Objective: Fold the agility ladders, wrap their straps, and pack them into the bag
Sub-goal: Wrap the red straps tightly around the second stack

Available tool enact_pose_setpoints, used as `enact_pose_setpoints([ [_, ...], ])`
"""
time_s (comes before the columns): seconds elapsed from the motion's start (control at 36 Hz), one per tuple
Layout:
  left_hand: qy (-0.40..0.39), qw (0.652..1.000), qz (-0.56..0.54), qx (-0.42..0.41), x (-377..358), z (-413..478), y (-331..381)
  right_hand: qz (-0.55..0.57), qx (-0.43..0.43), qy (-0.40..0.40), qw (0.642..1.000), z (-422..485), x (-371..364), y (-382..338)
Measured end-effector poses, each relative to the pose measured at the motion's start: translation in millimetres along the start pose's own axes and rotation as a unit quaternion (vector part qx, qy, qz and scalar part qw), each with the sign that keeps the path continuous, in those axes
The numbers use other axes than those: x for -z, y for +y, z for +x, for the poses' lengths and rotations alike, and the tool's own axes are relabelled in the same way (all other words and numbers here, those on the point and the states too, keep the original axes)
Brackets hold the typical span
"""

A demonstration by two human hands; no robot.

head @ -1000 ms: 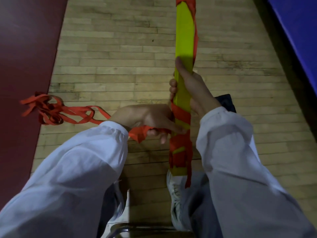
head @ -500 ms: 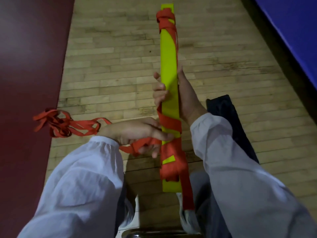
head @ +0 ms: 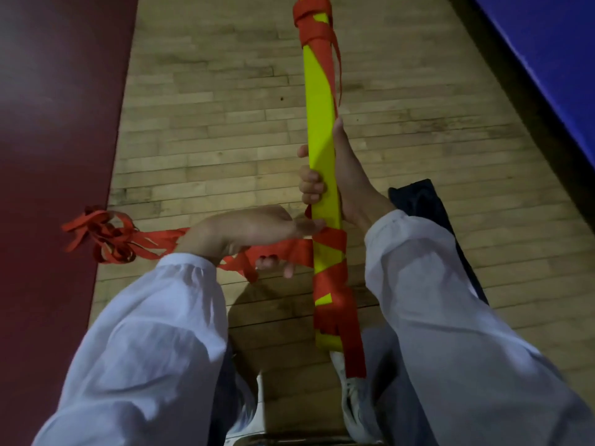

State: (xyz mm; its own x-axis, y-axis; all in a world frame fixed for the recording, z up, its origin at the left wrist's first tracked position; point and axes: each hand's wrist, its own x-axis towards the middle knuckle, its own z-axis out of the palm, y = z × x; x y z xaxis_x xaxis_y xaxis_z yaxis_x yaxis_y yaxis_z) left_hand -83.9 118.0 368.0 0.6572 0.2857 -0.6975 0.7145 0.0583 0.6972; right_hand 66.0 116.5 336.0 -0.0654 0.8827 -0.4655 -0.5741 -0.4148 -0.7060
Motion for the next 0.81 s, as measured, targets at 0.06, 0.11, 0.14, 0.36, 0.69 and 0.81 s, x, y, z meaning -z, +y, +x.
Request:
enact_pose_setpoints([
  [0.06,0.023,1.000,0.003,-0.005,-2,5,-1,-0.025,0.014,0.026,0.999,1,0,1],
  [0.11,0.029,1.000,-0.005,-0.006,-9,7,-2,-0.046,0.027,0.049,0.997,1,1,1],
  [0.14,0.036,0.999,-0.005,-0.011,-11,10,-3,-0.054,0.033,0.060,0.996,1,2,1],
  [0.36,0.123,0.991,0.045,0.014,-30,27,-2,-0.104,0.076,0.128,0.983,4,5,1],
  [0.69,0.104,0.994,-0.019,0.002,-15,16,4,0.008,0.050,0.055,0.997,9,23,-7],
  [0.81,0.047,0.997,-0.064,-0.024,-14,9,5,0.130,0.037,0.010,0.991,6,22,-6],
])
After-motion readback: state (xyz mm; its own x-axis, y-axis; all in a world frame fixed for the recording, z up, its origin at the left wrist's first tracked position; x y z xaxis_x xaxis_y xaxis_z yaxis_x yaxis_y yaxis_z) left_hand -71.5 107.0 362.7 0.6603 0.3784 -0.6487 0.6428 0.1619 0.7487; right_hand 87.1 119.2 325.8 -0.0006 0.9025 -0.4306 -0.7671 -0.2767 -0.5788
